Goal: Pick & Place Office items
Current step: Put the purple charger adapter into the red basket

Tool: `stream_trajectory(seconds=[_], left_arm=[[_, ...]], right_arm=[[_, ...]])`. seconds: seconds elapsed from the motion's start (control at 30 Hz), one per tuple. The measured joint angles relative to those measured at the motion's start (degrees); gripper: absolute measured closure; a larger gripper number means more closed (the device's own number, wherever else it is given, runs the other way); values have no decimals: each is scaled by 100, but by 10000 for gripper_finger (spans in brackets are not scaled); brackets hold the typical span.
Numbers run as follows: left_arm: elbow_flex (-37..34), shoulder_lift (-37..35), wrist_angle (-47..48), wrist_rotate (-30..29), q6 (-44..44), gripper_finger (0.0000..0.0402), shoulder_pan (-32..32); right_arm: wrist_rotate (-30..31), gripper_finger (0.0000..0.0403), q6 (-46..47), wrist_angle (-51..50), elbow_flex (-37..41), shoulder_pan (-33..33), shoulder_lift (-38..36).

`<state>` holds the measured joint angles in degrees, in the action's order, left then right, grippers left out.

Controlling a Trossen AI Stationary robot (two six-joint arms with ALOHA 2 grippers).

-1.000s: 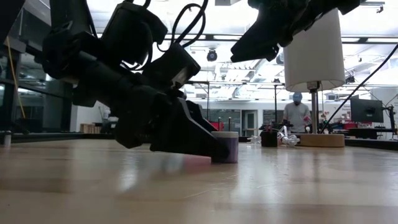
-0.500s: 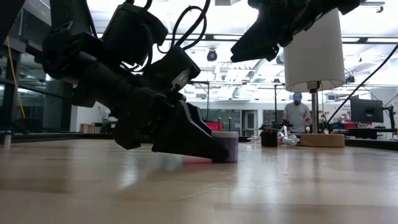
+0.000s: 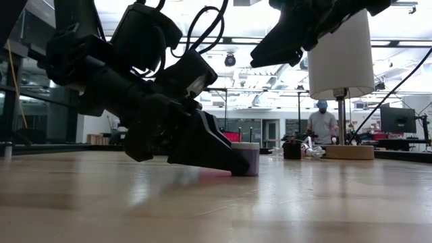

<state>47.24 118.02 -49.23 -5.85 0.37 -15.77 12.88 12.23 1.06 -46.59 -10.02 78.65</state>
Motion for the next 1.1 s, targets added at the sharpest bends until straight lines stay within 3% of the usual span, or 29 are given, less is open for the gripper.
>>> stream_trajectory(seconds=[0.4, 0.8, 1.1], left_arm=[[-35, -266, 103, 13, -118, 270, 120], [-61, -1199, 1634, 399, -215, 271, 1003], [-61, -1665, 2026, 801, 143, 271, 1843]], right_arm=[[0, 243, 0, 2, 0, 0, -2], [0, 243, 0, 2, 0, 2, -2], [1, 243, 0, 2, 0, 2, 0]])
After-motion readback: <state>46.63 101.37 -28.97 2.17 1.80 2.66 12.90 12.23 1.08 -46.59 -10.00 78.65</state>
